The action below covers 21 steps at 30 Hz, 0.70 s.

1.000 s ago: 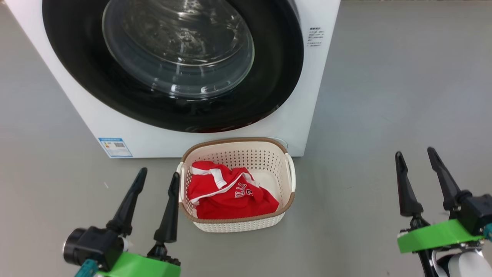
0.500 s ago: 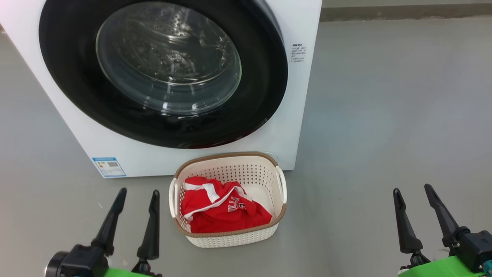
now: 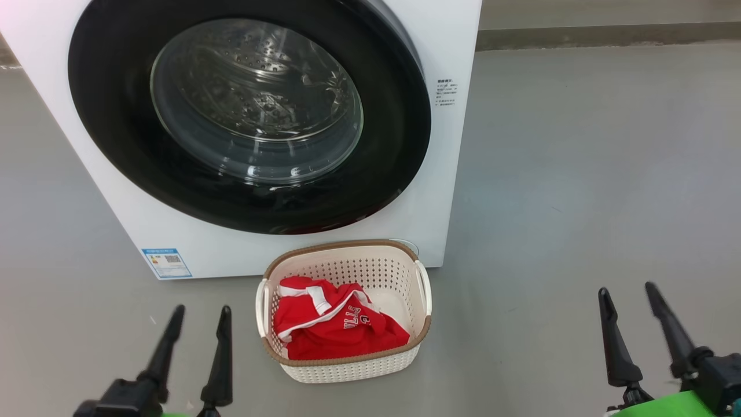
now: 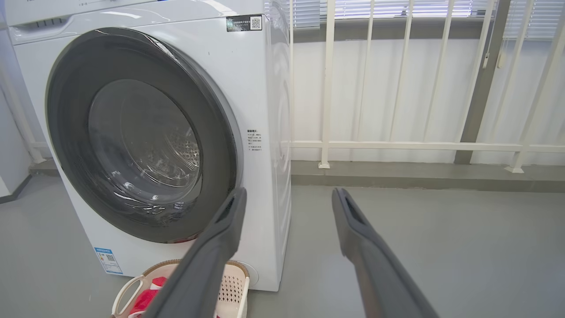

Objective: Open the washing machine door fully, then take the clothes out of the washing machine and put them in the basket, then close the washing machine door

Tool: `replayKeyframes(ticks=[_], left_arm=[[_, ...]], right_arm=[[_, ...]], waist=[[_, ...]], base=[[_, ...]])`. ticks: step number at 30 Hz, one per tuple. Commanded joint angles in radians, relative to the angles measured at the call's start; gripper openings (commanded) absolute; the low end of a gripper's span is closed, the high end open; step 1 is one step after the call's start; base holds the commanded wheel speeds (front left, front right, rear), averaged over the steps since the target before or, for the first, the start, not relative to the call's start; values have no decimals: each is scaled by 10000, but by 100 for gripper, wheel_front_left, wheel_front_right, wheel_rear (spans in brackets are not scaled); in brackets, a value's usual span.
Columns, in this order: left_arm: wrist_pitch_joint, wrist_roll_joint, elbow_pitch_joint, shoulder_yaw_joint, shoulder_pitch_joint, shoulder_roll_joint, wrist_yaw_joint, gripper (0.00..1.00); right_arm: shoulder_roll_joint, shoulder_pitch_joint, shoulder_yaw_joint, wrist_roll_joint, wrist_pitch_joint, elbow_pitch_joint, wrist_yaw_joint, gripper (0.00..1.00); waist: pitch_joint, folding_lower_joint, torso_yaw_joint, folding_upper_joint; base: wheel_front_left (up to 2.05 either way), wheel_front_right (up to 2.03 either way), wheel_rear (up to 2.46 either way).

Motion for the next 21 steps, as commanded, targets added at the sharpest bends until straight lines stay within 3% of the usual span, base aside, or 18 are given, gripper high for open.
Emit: replayKeyframes(ticks=[1, 10, 21], left_arm=[[10, -22, 60, 6, 1, -21, 1, 0], [280, -778, 457, 74, -19, -90, -31, 0], [532, -1921, 488, 151, -70, -88, -80, 0]], right_arm=[[13, -4, 19, -1, 2, 59, 0, 0], [80, -89, 87, 777, 175, 455, 2, 0], [29, -287, 126, 1944, 442, 612, 5, 0]], waist=[[-1, 0, 1, 0], [-7, 23, 14, 0], [41, 1, 34, 0]], base=[[0, 0, 0], [0, 0, 0], [0, 0, 0]])
